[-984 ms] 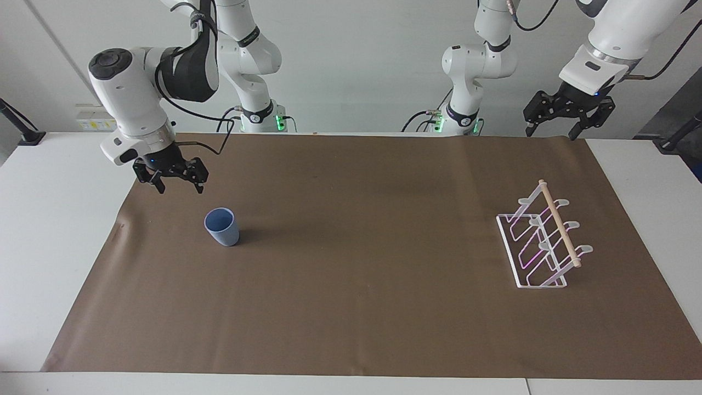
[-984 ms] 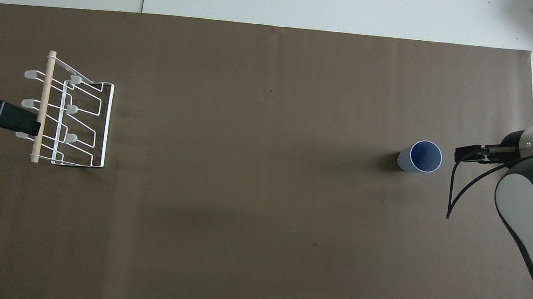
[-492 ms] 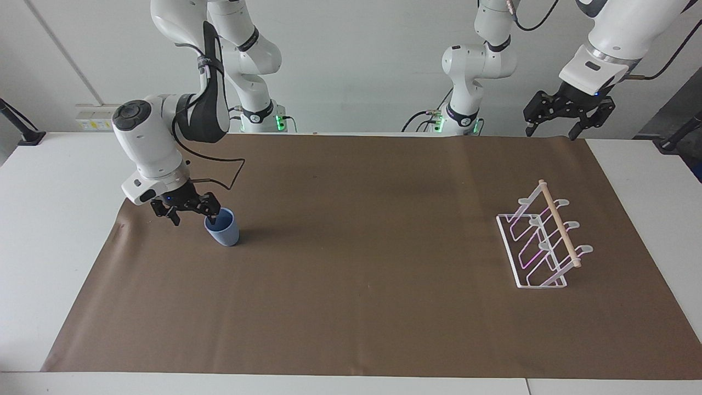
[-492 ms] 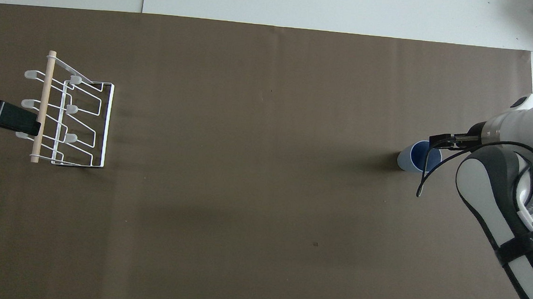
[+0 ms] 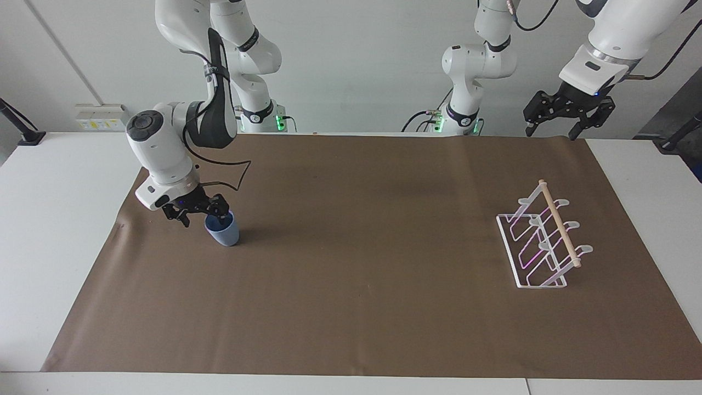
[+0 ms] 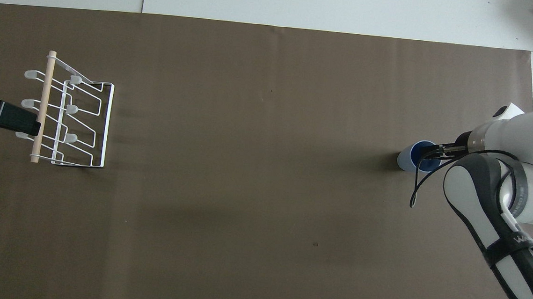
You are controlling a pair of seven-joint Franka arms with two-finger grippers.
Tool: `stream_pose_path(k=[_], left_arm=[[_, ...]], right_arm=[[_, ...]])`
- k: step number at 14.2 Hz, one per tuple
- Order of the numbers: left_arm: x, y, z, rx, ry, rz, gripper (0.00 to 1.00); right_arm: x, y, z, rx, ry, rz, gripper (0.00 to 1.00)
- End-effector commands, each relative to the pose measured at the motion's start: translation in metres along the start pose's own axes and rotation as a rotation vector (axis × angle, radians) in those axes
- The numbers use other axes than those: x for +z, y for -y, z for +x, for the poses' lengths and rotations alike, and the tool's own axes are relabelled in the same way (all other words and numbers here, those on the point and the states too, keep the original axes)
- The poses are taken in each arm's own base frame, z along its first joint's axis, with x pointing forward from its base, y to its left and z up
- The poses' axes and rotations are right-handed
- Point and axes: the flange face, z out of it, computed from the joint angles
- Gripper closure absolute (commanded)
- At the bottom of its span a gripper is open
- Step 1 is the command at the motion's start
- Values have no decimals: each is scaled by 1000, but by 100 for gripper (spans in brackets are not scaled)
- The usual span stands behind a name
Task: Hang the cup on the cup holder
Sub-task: 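Reach the right gripper down into the mouth of the blue cup, then close the right gripper on the rim of the blue cup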
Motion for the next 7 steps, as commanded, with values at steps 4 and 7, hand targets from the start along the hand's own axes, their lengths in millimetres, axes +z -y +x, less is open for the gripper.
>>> stream_pose_path(k=[4,7], left_arm=[[-2,2,-8,4,7,-6,0],[-2,2,-8,4,7,-6,0]], right_arm=[[-1,-3,-8,-29,-24,10,9],[-1,-3,-8,-28,-24,10,41]])
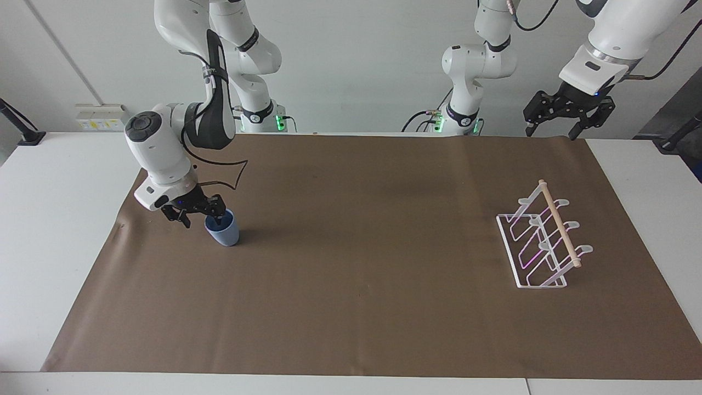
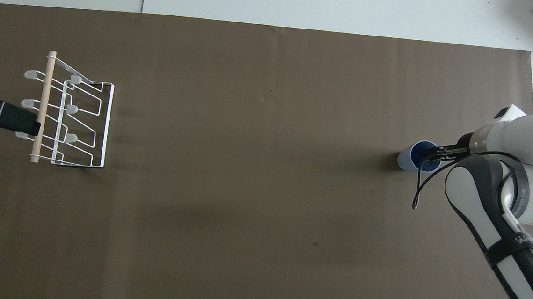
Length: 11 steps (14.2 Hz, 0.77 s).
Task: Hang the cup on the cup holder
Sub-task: 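Close the right gripper on the rim of the blue cup, then lift the cup with the right gripper while the left gripper approaches it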
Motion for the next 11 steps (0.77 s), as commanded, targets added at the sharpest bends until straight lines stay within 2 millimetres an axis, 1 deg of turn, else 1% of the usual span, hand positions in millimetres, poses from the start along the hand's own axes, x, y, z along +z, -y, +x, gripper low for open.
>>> stream_pose_path(k=[1,3,4,5,9,10,11], left_arm=[[-2,2,-8,2,7,-6,0],[-2,2,-8,4,7,-6,0],[-2,2,-8,4,7,-6,0],[-2,2,-8,4,7,-6,0],[-2,2,-8,2,7,-6,0],[-2,2,-8,2,7,-6,0],[-2,2,-8,2,7,-6,0]], right_arm=[[-2,-1,-6,-16,-22,11,50],[-1,-1,-7,-14,-19,12,80],[-1,-1,-7,-11,-19,12,98],[0,0,-7,-1,-18,12,100],[-2,3,-6,8,-14,13,100],[-4,3,-5,5,-6,15,100],[-13,3,0,-6,-1,17,100]])
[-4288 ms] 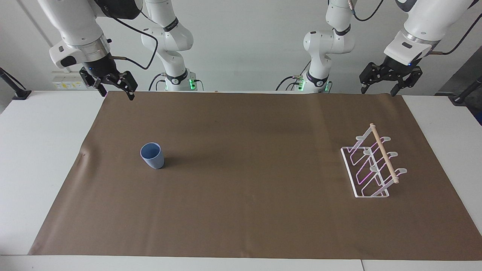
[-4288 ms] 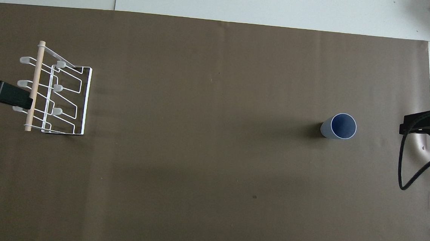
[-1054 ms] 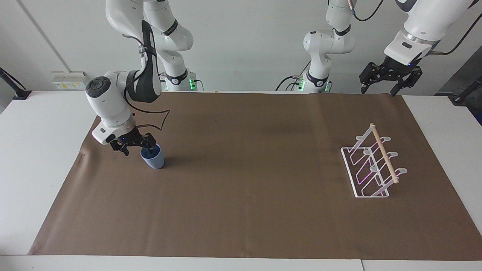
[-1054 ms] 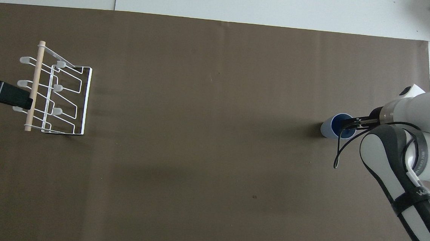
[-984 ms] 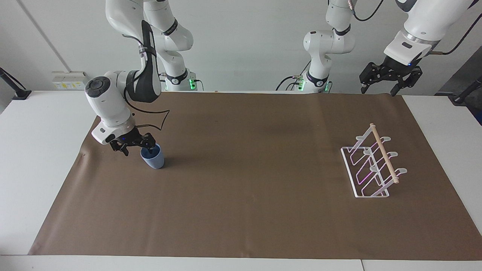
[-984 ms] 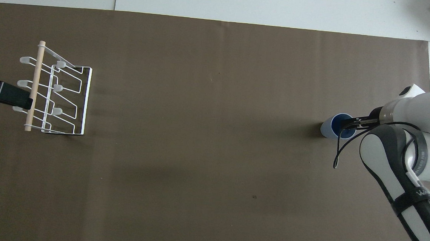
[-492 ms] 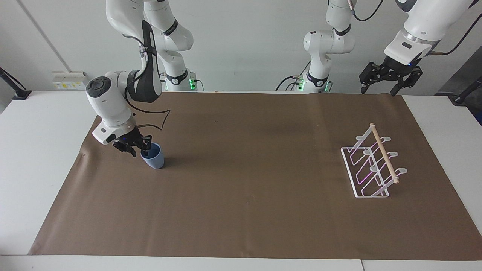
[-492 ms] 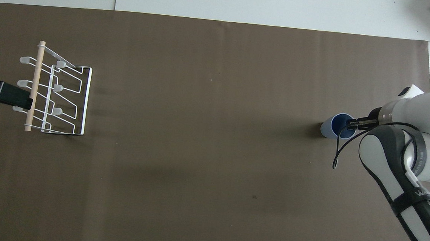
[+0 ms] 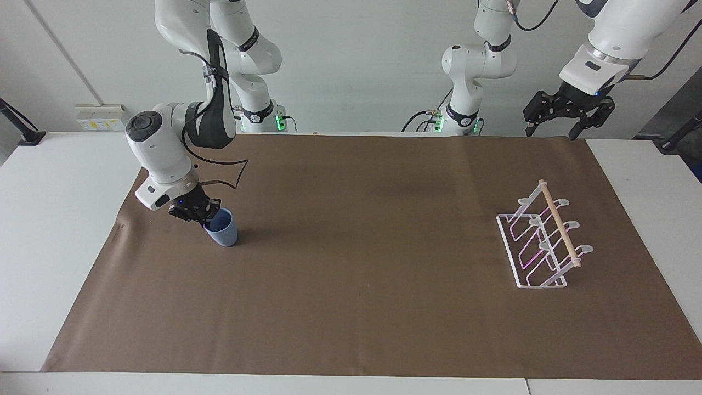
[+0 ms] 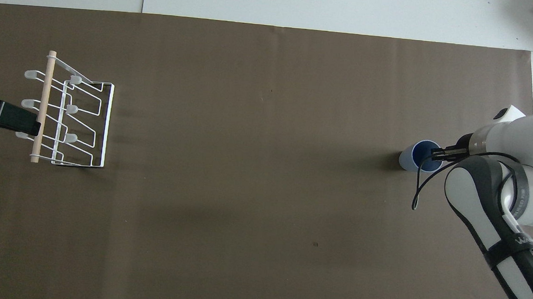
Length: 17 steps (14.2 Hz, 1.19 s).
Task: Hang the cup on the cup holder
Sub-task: 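Lift the cup with the right gripper while the left gripper approaches it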
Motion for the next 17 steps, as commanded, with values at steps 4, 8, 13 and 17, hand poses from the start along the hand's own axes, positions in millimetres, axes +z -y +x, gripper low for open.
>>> stream_pose_path(k=[4,8,13,17], left_arm=[[-2,3,-7,-2,4,-6,0],[-5,1,-5,-12,-17,-17,0],[-4,-11,0,-182,-9,-152,0],[-4,-22,10,-417,12,-321,0]], right_arm=[[-77,18,21,-28,-16,44,100],[-123,35,19,42,-115,206,100],[-158,82,15,48,-170,384,100],[-167,119,12,44,-170,589,100]])
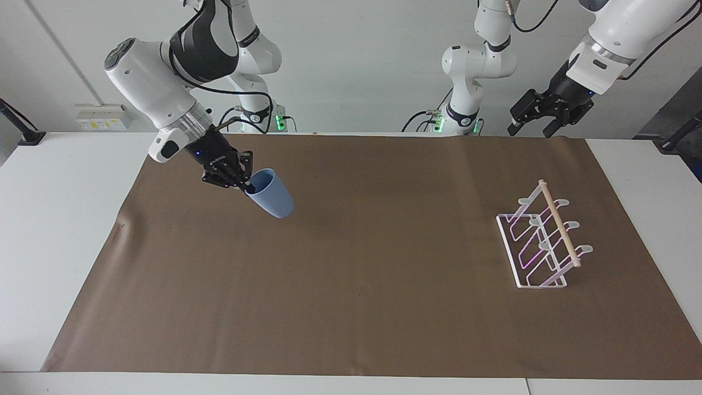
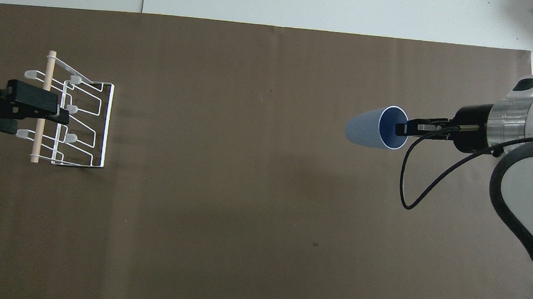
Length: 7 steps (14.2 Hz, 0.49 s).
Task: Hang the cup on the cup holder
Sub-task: 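Lift the cup with the right gripper while the left gripper approaches it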
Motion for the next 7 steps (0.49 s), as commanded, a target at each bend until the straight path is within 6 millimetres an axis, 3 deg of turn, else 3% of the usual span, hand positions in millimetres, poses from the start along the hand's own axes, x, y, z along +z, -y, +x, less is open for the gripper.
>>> stream_pose_path(k=[1,7], left_arm=[[7,-9,7,-157,37,-100,0],[25,-61,27,-500,149,-266,0]], right_arm=[[-2,20,-4,1,-12,144,100],[1,61,-19,120,7,486,100]])
